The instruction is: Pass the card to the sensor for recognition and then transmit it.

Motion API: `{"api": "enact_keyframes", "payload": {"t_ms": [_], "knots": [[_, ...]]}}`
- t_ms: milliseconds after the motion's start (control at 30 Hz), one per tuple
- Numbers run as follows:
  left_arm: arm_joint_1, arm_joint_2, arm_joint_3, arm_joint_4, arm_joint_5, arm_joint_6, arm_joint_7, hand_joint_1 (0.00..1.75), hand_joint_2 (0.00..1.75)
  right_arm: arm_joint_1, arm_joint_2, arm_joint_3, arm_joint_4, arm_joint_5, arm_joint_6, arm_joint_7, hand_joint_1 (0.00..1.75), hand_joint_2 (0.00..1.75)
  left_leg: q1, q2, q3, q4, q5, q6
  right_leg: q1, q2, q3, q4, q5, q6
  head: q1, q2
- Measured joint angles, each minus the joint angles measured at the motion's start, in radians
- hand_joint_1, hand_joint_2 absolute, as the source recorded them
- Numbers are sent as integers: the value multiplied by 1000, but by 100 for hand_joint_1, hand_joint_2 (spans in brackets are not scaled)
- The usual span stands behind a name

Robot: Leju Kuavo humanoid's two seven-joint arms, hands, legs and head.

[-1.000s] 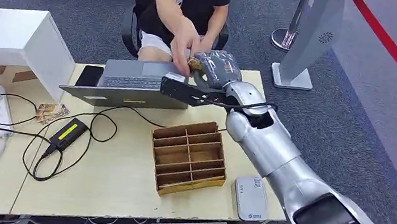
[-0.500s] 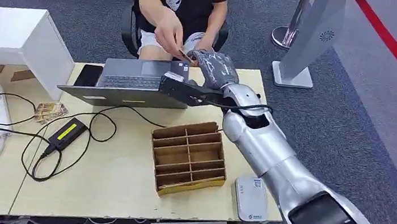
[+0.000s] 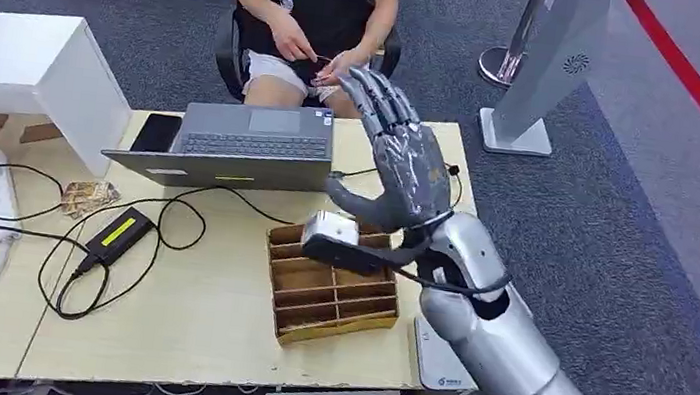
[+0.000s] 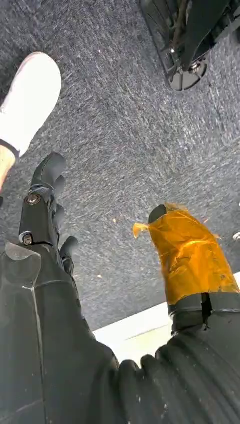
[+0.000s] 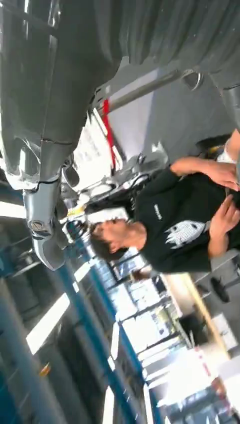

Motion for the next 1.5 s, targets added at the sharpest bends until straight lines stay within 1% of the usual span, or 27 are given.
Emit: {"api": "enact_keyframes", "payload": {"t_ms": [133,233,333,567,667,800,933,1100,1267,1500], "knots": [[3,0,19,0,8,5,-1,0,175,118,-56,24,-113,30,-18,-40,0,175,0,0,0,0,0,0,0,0,0,0,0,0,0,0],[3,0,29,0,8,7,0,0,175,194,-85,54,-145,60,-24,-52,0,175,0,0,0,0,0,0,0,0,0,0,0,0,0,0],[2,0,39,0,5,8,2,0,175,249,-105,86,-142,95,-30,-47,0,175,0,0,0,0,0,0,0,0,1,0,0,0,1,0],[2,0,52,0,-4,10,2,0,175,328,-112,135,-85,107,-60,-42,0,175,0,0,0,0,0,0,0,0,1,0,0,0,0,0],[2,0,53,0,-10,10,2,0,175,344,-112,152,-59,121,-64,-41,0,175,0,0,0,0,0,0,0,0,1,0,0,0,0,0],[1,0,57,0,-17,10,3,0,175,351,-110,176,-17,140,-77,-24,0,175,0,0,0,0,0,0,0,0,1,0,0,0,1,0],[1,-1,59,0,-26,10,6,0,175,350,-102,190,30,205,-111,13,0,175,0,0,0,0,0,0,0,0,1,0,0,0,1,0],[-1,-1,59,0,-34,10,10,0,175,349,-87,205,85,248,-134,33,0,175,0,0,0,0,0,0,0,0,1,0,0,0,0,0],[-3,-1,59,0,-37,8,11,0,175,349,-64,220,138,254,-137,38,0,175,0,0,0,0,0,0,0,0,1,0,0,0,1,0],[-8,-1,61,0,-46,6,21,0,175,317,-43,237,216,203,-135,11,0,175,0,0,0,0,0,0,0,0,1,0,0,0,0,0]]}}
